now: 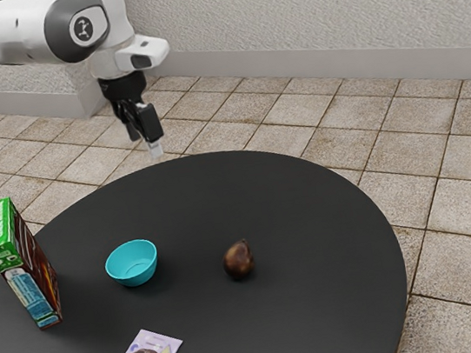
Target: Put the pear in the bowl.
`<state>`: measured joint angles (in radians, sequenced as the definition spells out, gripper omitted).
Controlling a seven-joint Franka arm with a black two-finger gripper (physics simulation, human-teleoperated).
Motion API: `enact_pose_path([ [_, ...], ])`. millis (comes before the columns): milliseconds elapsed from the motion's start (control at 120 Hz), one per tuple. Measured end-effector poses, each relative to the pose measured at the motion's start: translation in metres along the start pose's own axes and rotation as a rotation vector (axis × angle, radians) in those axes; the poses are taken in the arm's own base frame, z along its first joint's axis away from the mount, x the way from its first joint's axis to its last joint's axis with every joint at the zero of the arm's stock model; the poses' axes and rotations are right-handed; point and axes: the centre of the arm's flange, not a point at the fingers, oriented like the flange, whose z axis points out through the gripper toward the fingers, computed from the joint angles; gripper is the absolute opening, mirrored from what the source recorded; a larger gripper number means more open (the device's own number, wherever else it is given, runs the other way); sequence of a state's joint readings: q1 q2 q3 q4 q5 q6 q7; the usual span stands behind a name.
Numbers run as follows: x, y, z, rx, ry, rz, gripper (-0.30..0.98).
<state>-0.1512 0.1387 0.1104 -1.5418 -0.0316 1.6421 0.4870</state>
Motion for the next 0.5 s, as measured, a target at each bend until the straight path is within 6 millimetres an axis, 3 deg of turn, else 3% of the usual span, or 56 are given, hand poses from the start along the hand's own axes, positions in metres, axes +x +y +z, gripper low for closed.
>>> enact_pose_path([
  [258, 0.006, -0.002, 0.004, 0.010, 0.015, 0.055, 0.69],
  [333, 0.015, 0.007, 0.012, 0.001, 0.008, 0.066, 0.69],
  [500, 0.069, 0.063, 0.083, -0.029, -0.076, 0.061, 0.68],
])
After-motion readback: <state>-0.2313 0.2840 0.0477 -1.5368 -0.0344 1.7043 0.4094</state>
